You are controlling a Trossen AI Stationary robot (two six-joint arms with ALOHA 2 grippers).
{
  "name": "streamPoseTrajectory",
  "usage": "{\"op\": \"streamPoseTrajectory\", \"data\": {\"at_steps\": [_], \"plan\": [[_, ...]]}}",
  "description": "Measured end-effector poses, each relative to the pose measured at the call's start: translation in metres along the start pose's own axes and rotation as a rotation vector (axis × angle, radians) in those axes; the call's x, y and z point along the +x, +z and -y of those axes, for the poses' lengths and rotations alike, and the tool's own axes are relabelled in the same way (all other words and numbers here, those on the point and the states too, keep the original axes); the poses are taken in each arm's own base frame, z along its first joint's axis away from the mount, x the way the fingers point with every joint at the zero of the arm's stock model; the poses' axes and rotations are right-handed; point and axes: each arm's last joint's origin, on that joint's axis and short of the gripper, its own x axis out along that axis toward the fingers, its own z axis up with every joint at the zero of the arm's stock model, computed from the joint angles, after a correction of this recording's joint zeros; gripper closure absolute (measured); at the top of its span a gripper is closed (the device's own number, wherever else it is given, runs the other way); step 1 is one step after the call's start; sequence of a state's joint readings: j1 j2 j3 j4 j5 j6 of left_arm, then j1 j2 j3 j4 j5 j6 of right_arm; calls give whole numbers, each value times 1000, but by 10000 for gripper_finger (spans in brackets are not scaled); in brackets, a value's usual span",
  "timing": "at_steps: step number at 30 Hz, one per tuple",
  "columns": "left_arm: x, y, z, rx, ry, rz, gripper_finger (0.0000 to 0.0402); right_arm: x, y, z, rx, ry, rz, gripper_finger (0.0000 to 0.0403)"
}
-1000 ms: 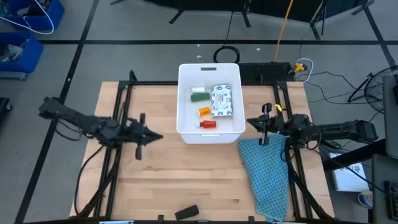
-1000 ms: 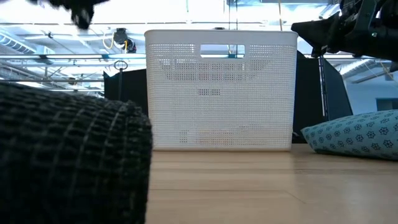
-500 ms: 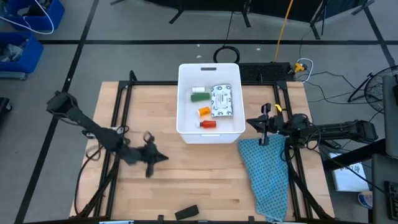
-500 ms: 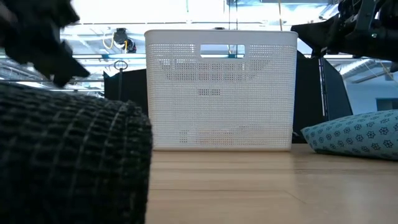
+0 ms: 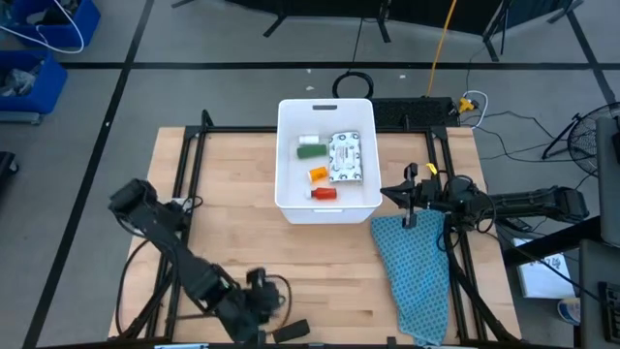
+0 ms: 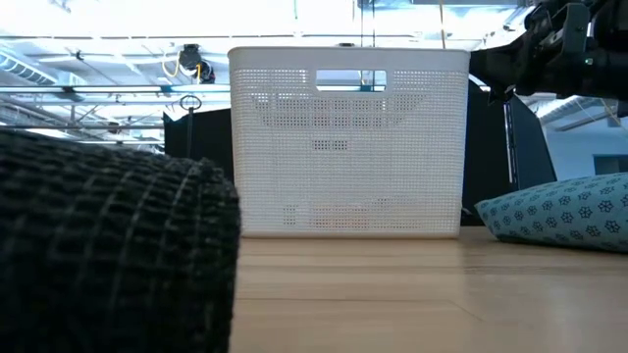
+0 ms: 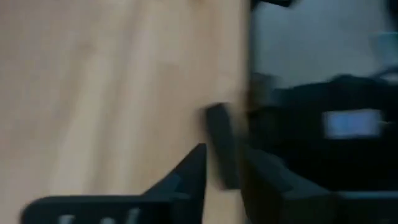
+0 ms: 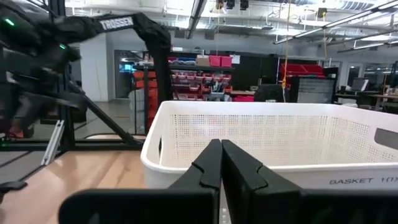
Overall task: Pick & place medical supplies in basket/bin
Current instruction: Put the black bandage into the white bin
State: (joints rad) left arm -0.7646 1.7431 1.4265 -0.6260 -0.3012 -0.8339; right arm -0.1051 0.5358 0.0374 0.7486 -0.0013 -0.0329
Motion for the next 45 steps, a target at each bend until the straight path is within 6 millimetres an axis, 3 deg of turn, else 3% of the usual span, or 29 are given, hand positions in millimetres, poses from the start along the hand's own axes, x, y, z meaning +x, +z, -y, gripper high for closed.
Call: {"op": "streamPoseTrajectory", "data": {"at_steps": [4,8,14,19,28,40,45], "plan": [[9,11,30,-5,-120,-77,237,0,0,0,6,0,0,403],[26,10,42,16,-134,-140,154,0,0,0,-2,0,1,403],[57,1,32,40,-43,-248,54,0,0,0,5,0,1,403],[85,0,21,19,-3,-284,8,0,0,0,5,0,1,403],[134,-23,10,57,-41,-494,26,0,0,0,14,0,1,403],[142,-11,1,83,-69,-458,75,0,0,0,34,0,1,403],[145,-2,-8,70,-80,-465,131,0,0,0,31,0,1,403]]}}
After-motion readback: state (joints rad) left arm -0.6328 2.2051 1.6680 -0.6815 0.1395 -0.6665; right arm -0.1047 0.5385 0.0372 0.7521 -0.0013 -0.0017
